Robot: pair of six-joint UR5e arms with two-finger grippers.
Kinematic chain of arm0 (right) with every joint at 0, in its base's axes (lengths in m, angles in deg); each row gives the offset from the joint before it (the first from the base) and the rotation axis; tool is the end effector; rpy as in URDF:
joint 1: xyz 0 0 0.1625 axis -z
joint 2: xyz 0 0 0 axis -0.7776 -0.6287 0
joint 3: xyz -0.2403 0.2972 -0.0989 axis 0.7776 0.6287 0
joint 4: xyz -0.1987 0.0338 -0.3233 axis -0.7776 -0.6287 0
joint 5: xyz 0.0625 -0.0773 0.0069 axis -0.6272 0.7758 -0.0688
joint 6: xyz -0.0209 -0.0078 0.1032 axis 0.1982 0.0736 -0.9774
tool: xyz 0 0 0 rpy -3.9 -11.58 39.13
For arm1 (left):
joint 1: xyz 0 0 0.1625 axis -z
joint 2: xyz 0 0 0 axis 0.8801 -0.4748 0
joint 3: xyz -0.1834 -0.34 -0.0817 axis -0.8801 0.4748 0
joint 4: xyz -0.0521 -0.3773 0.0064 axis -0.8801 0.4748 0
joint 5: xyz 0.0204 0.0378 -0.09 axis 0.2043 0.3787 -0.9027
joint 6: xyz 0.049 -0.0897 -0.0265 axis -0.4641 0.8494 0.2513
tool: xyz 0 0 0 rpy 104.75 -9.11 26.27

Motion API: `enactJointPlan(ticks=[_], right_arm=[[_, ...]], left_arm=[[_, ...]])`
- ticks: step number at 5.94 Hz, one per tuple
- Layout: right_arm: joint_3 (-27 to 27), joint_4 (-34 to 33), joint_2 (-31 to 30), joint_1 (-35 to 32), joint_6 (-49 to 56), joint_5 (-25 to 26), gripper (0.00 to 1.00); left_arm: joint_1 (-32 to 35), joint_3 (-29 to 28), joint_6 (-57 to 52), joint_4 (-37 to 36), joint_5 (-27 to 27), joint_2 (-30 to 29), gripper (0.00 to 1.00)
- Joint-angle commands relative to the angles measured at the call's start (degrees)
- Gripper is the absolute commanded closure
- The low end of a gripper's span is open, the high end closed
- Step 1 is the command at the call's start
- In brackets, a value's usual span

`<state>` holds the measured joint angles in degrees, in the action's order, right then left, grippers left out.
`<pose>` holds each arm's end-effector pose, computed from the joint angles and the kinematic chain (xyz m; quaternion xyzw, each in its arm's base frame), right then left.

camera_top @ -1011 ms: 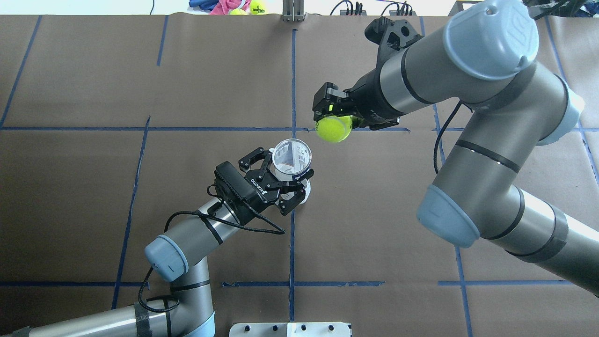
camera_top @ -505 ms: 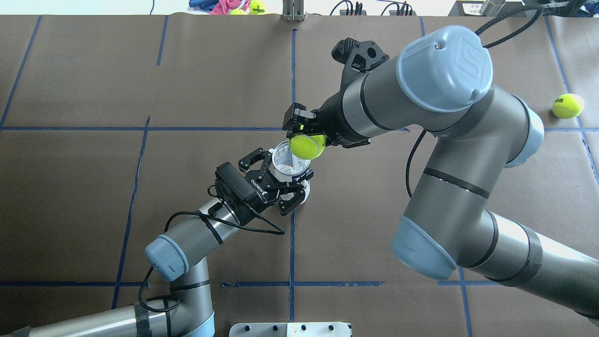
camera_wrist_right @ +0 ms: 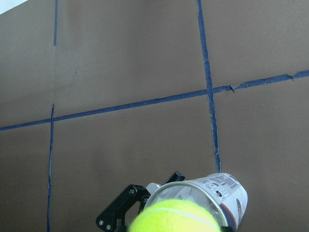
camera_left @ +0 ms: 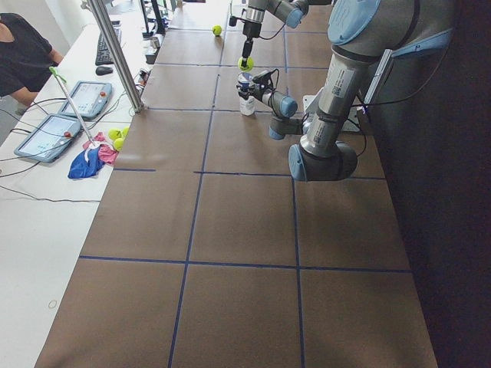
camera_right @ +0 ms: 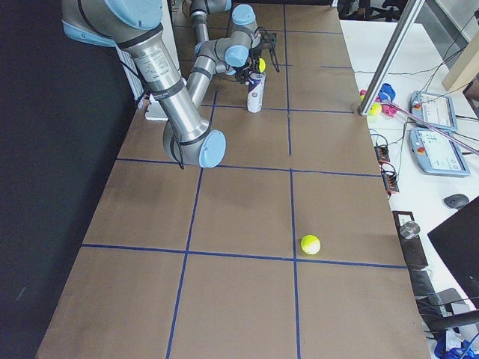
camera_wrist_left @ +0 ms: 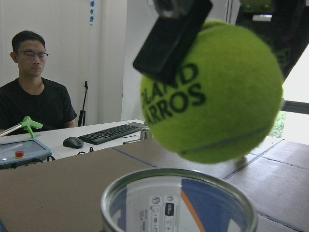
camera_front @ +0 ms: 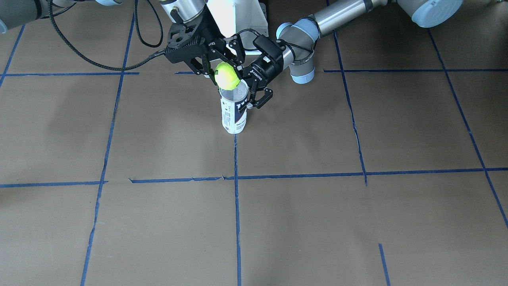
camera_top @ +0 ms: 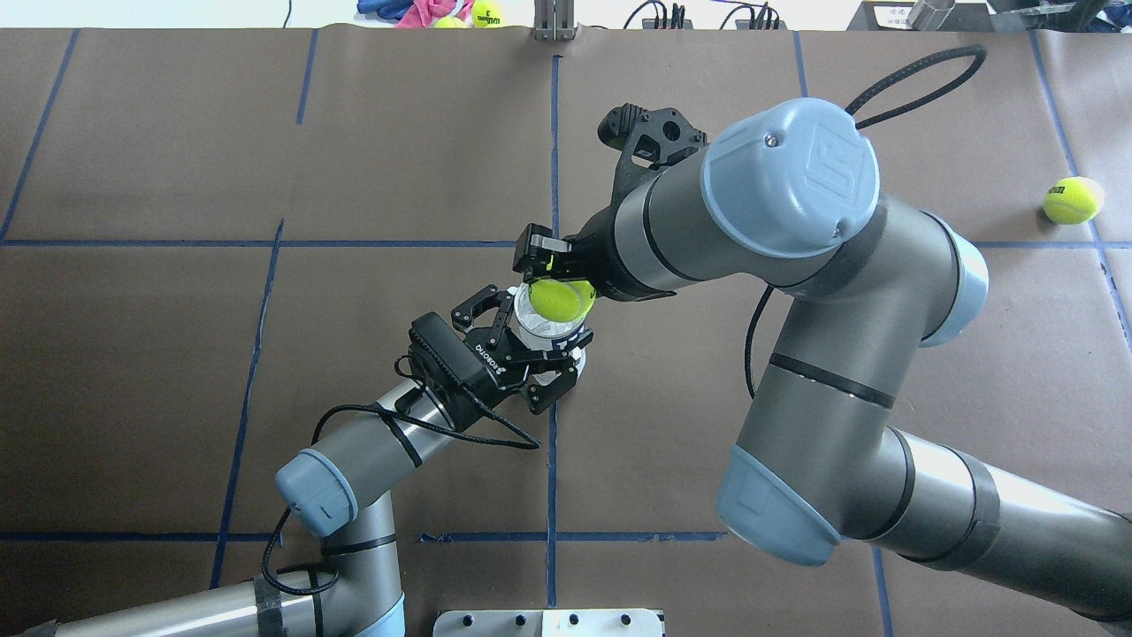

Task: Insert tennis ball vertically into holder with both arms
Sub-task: 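Open the right gripper to drop the ball into the can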

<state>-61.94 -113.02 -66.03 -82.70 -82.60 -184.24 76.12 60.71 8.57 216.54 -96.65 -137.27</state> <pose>-0.4151 -0.3787 0.1082 0.0772 -0.5521 0.0952 0.8247 0.5330 -0.3282 0.2364 0.6536 0.5338 0.0358 0.5353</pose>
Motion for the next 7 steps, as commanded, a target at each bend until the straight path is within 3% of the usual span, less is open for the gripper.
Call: enactJointPlan(ticks=[1, 2, 3, 6, 7], right_arm=[[0.0, -1.1, 0.2, 0.5, 0.1, 0.9, 0.63], [0.0, -1.2, 0.3, 0.5, 0.0, 0.9, 0.22], [0.0, -1.5, 0.3, 0.5, 0.1, 0.9, 0.01], [-1.6, -1.6, -0.5, -1.1, 0.3, 0.3, 0.01], [-1.6, -1.6, -4.2, -4.8, 1.1, -0.8, 0.01]], left_arm=[[-0.1, 0.0, 0.0, 0.0, 0.0, -0.1, 0.14], [-0.1, 0.0, 0.0, 0.0, 0.0, -0.2, 0.13], [-0.1, 0.0, 0.0, 0.0, 0.0, -0.2, 0.13], [-0.1, 0.0, 0.0, -0.1, 0.0, -0.3, 0.13], [-0.1, 0.1, 0.0, 0.0, 0.0, -0.2, 0.13]])
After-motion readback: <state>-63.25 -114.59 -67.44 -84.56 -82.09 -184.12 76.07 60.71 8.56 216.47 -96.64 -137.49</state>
